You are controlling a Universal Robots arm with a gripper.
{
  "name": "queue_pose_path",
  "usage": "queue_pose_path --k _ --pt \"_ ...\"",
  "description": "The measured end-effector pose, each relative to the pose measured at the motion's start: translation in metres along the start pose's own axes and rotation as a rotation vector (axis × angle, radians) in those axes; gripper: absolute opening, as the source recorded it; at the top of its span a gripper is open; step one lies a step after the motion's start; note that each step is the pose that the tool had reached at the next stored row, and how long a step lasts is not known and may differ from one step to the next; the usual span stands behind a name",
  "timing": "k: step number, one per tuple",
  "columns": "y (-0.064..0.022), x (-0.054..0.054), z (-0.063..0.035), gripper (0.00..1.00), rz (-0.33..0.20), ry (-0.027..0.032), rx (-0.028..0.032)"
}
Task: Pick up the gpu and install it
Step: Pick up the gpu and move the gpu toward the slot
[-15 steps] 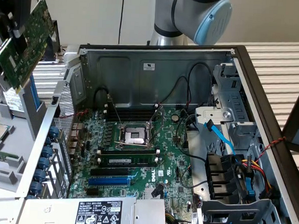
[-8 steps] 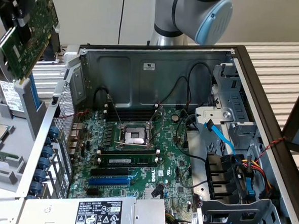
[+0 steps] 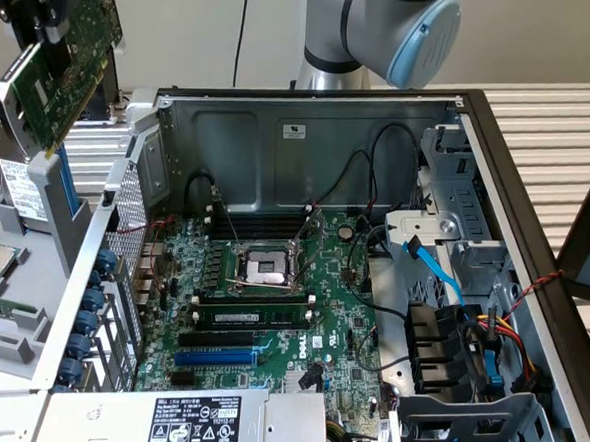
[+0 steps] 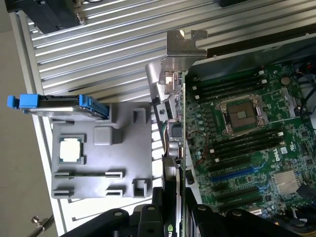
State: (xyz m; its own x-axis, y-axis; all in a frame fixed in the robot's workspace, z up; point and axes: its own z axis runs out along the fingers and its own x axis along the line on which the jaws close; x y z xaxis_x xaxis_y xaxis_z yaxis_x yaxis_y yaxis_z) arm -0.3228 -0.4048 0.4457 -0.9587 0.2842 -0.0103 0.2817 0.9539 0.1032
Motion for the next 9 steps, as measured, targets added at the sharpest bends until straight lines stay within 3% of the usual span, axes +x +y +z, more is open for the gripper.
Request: queue_pose_path --k 3,9 --pt "0.0007 -0.002 0.0000 0.27 0.000 0.0007 0.0005" --pt "0.0082 -0.027 0.0000 0.27 -0.005 0.0019 0.0005"
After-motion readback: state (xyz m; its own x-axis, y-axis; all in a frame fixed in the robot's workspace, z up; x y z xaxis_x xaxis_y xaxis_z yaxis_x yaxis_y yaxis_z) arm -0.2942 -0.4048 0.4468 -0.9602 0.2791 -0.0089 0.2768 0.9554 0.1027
